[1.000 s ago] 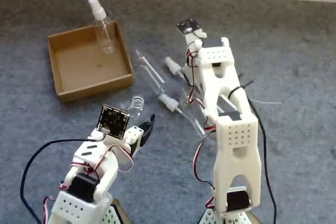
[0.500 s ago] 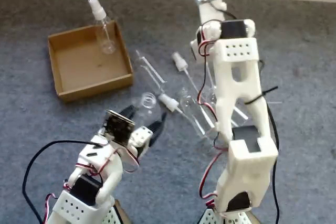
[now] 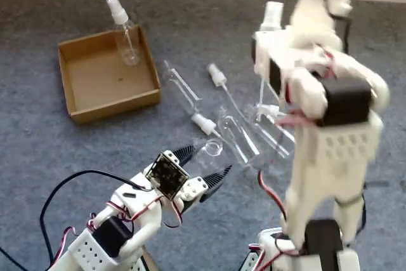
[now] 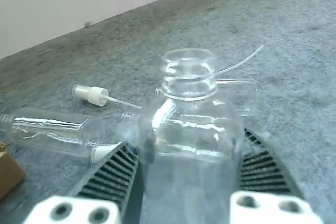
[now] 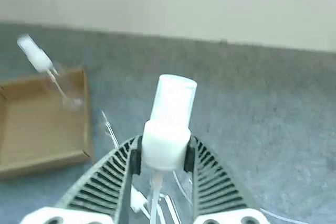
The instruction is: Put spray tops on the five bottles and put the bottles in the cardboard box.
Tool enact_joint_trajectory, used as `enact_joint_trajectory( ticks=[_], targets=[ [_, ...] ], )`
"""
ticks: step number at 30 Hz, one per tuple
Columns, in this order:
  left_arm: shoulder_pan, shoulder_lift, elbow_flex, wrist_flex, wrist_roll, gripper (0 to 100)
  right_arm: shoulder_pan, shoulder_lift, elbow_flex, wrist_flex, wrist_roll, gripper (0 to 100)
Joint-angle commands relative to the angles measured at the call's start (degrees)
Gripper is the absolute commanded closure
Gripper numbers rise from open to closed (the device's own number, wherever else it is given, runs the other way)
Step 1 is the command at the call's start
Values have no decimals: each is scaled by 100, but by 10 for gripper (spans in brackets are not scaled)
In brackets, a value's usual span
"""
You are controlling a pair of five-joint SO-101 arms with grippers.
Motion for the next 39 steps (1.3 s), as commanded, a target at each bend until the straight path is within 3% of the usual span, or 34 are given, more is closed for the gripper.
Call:
enact_joint_trajectory(
  ticks=[1,10,25,31,39],
  targets=[
    [277,-66,119,-141,53,905,75,-910,-145,40,-475,993],
    [514,-66,119,-141,53,905,-435,-2466,1429,-84,-501,993],
    [505,-66,119,-141,53,905,-699,-4945,5516,-2905,-536,993],
    [505,-66,119,-141,53,905,-1367,-5411,6220,-3433,-536,993],
    [470,-66,119,-132,62,905,-1376,-5508,6281,-3477,-501,993]
  ],
)
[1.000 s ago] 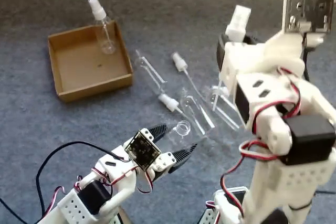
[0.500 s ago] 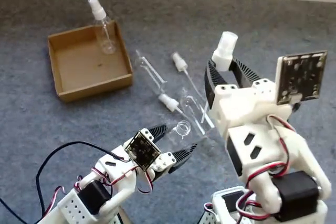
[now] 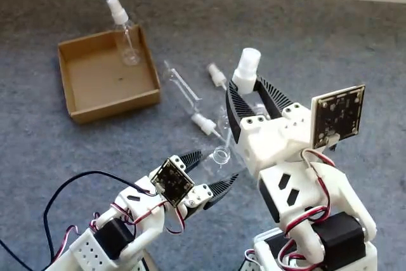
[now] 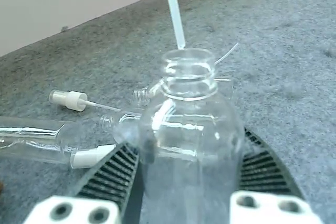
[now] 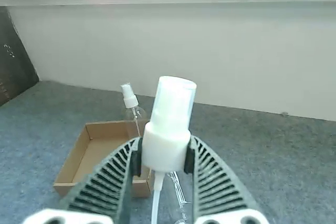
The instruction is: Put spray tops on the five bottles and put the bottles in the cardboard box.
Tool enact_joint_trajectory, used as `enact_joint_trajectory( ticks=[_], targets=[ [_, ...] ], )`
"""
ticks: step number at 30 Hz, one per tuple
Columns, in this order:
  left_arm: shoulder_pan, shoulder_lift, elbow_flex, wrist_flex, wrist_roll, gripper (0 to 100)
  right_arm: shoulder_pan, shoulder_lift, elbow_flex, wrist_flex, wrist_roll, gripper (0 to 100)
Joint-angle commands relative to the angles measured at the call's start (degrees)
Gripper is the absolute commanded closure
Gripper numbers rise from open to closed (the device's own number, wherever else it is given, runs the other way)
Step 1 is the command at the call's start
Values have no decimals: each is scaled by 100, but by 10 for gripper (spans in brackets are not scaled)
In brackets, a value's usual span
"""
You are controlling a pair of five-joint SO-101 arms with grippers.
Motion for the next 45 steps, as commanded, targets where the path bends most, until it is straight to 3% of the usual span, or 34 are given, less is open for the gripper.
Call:
enact_joint_trajectory(
  ticks=[1,14,21,33,40,45],
  targets=[
    [57,-66,119,-123,62,905,-84,-48,-66,-145,-26,993],
    [31,-66,119,-325,53,905,-110,-57,-4,-110,-62,993],
    [-514,-66,119,-765,62,905,-444,-57,-4,453,-62,993],
    [-549,-66,119,-1257,62,905,-646,-57,224,1305,-9,988],
    [-549,-66,119,-1257,62,905,-1279,-57,593,1622,651,839],
    [-558,-66,119,-1257,62,905,-1314,-57,593,1903,844,829]
  ],
)
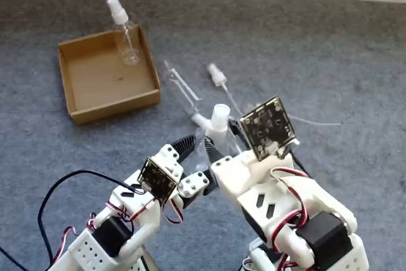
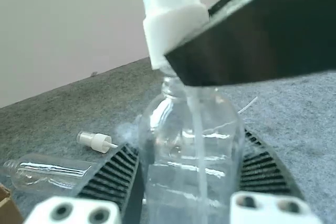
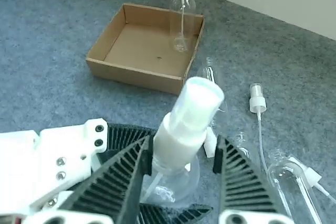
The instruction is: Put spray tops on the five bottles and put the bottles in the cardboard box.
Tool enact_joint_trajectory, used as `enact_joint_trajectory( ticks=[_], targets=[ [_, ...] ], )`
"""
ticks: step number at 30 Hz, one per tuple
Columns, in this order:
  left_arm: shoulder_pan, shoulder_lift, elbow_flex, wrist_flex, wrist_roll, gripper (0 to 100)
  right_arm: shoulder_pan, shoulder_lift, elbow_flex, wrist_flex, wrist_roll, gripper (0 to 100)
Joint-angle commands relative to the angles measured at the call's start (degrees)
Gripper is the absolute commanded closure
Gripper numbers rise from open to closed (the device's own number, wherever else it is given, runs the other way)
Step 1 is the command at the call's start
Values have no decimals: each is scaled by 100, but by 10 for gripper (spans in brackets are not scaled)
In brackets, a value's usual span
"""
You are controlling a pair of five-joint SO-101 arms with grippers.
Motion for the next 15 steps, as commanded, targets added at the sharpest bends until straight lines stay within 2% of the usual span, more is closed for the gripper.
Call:
enact_joint_trajectory(
  ticks=[1,7,15],
  targets=[
    [-84,-66,119,-158,62,905,-66,-22,-48,251,176,829],
    [-171,-66,119,-149,62,905,-488,-796,-31,330,870,829],
    [-708,-66,119,-158,62,905,-400,-1349,242,655,923,829]
  ],
)
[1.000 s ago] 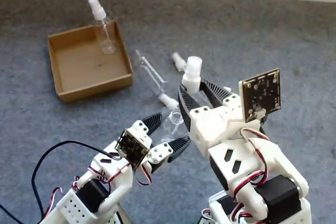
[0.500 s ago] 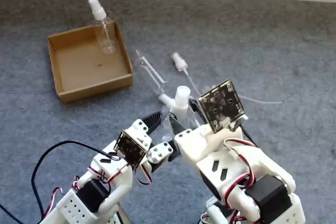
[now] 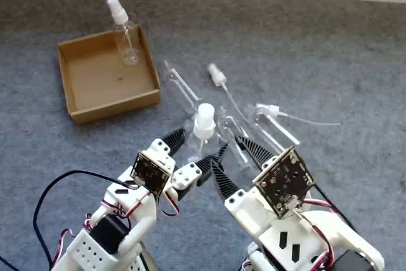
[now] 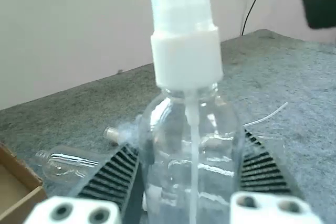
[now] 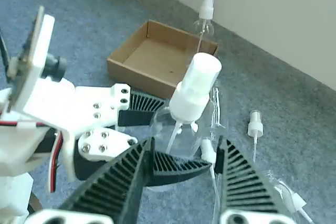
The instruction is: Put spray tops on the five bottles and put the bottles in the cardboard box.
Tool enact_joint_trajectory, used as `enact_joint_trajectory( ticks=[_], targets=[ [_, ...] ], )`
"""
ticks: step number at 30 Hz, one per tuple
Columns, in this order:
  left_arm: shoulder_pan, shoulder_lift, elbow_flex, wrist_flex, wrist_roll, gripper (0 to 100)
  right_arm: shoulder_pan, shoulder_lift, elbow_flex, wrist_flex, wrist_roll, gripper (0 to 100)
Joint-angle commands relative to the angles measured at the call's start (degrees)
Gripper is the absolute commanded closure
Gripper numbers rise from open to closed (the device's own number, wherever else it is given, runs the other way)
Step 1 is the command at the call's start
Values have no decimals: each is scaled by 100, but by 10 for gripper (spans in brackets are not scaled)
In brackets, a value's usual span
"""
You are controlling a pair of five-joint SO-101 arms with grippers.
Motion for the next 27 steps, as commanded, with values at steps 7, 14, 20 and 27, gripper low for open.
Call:
enact_joint_trajectory(
  ticks=[7,14,20,27],
  targets=[
    [-549,-66,31,-404,44,905,22,-22,954,57,88,829],
    [-1244,-66,127,-1099,62,905,22,-22,2026,-936,88,998],
    [-1525,-66,119,-1248,62,905,-22,-22,2967,-1859,53,993],
    [-1587,-66,119,-1248,70,905,-22,-22,4004,-3152,53,993]
  ],
)
